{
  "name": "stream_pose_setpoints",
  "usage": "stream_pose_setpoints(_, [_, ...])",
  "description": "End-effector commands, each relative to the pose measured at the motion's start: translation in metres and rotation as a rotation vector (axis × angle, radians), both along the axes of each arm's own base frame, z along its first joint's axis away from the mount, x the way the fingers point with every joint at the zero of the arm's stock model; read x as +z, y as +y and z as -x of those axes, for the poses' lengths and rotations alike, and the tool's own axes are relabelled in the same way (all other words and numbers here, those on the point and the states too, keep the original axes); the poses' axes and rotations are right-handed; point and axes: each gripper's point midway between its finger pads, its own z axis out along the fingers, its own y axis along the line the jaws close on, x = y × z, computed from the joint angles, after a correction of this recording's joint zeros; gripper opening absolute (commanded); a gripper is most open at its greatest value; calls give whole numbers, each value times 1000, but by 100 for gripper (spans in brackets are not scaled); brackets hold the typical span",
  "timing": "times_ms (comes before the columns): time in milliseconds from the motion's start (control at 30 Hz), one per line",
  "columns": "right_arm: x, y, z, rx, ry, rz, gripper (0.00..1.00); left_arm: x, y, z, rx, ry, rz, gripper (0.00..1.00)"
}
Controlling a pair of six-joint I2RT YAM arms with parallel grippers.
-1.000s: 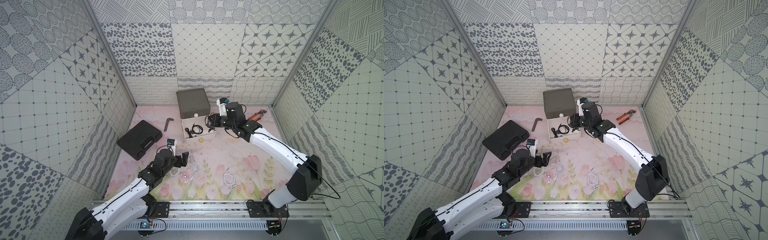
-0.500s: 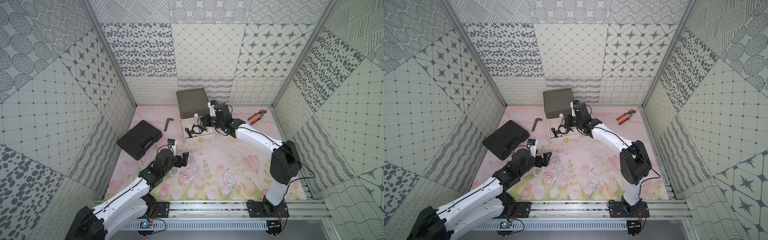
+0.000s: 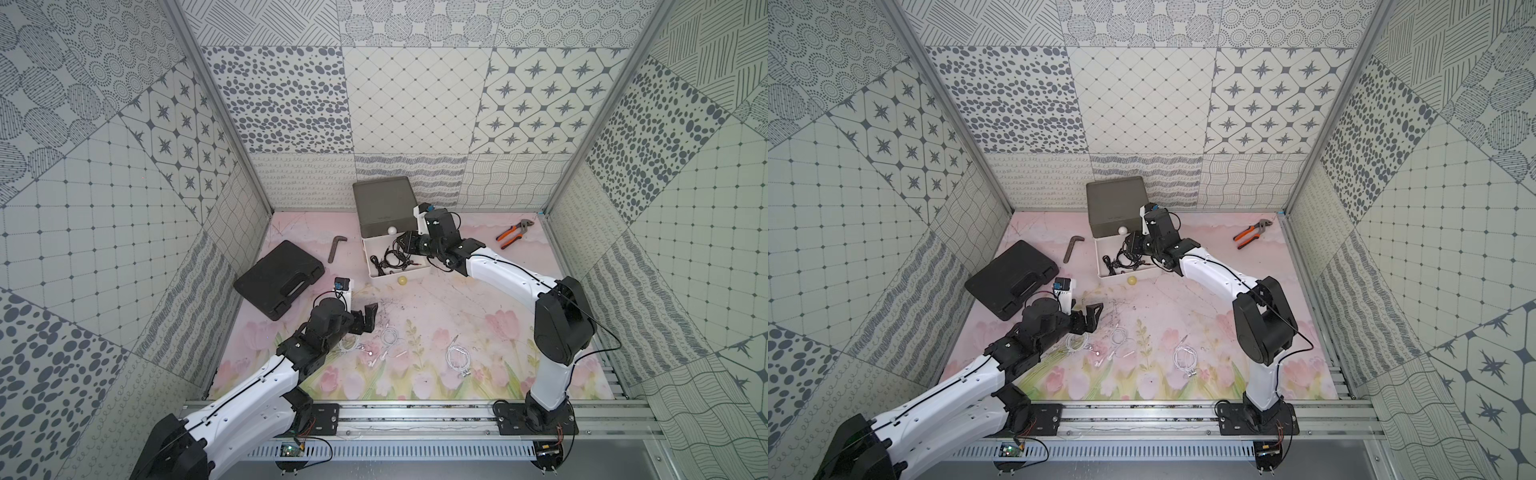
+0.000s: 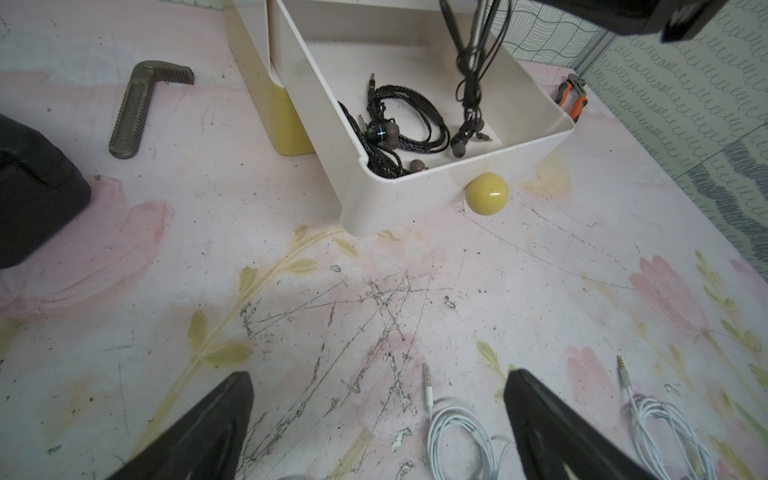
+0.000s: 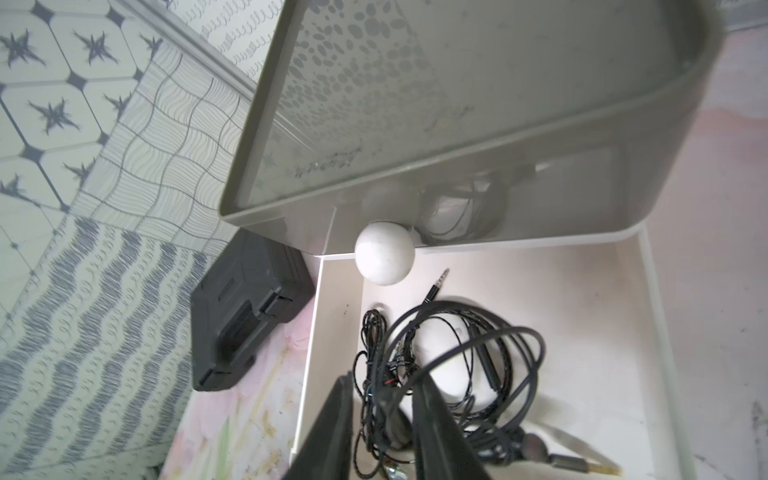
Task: Place the wired earphones into the drawer by color
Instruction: Place the wired earphones in the drawer, then close the drawer in the storage box.
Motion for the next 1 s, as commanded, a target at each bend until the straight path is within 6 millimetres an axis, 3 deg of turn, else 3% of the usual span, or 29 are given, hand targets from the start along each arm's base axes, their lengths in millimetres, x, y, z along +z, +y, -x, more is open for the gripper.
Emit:
stream_pose_setpoints(0, [21, 0, 9, 15, -51, -31, 46, 13, -1, -3, -11, -57, 18, 99])
stream_pose_setpoints(200, [23, -22, 25, 7, -64, -12, 59, 13, 0, -2, -12, -63, 14, 99])
stream_pose_setpoints(533, [18, -94, 53, -38, -154, 82, 80, 8, -15, -9, -43, -27, 59, 99])
stream_pose_setpoints(633, [14, -115, 61, -59, -187, 120, 97, 5, -16, -16, -16, -15, 77, 99])
stream_pose_setpoints(967, [-2, -147, 83, -97, -358, 155, 97, 2, -23, -50, 103, -21, 101, 99])
